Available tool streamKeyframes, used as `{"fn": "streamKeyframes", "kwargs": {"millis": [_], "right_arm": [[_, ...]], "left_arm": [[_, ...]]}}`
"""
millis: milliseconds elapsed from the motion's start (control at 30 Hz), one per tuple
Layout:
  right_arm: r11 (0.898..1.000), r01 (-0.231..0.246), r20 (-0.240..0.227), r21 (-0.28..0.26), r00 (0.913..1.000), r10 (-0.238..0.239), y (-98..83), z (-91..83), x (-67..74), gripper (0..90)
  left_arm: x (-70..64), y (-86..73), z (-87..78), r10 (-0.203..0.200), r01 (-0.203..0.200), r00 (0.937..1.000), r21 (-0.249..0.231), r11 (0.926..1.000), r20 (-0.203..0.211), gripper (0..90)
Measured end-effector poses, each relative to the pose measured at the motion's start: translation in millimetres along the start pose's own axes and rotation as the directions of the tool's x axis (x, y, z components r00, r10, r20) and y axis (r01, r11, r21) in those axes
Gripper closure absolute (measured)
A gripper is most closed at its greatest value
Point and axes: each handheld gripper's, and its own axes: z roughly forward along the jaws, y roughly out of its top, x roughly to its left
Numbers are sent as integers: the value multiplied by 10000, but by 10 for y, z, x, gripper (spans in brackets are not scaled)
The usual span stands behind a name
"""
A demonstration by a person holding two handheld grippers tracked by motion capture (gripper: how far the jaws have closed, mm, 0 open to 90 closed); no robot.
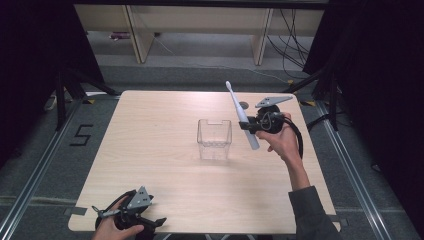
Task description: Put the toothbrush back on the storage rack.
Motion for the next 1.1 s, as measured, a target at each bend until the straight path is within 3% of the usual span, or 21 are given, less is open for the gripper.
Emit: {"fn": "streamKeyframes", "kwargs": {"millis": [133,200,233,467,633,833,867,933,967,1100], "right_arm": [[9997,157,-56,-188,9999,-158,92,11,56,667],[9994,-17,-97,-339,10000,14,131,25,98,667],[9987,349,-184,-375,9992,-356,180,24,96,667],[9980,180,-358,-601,9992,-202,267,80,123,667],[9934,439,-516,-1057,9974,-496,327,139,150,667],[9920,438,-725,-1183,9960,-526,373,232,185,667],[9936,212,-850,-1114,9959,-308,379,247,210,667],[9929,277,-836,-1158,9958,-376,400,289,227,667],[9885,525,-792,-1417,9948,-642,427,342,240,667],[9884,603,-876,-1394,9935,-730,465,393,259,667]], "left_arm": [[-6,0,6,-8,8,10000,2,10000,32,148],[-4,1,1,5,-5,10000,7,10000,16,148],[-6,-2,0,-36,37,10000,-82,10000,25,148],[-8,-2,0,-9,9,10000,-87,10000,31,148],[-2,-2,-2,-26,27,10000,-106,9999,20,148],[-7,-2,0,-13,14,10000,-105,9999,27,148],[-7,-2,-1,-25,25,10000,-104,9999,24,148],[-6,-3,2,-31,31,10000,-106,9999,28,148],[-7,-4,3,-24,24,10000,-101,9999,37,148],[-8,-3,0,-10,10,10000,-98,10000,48,148]]}}
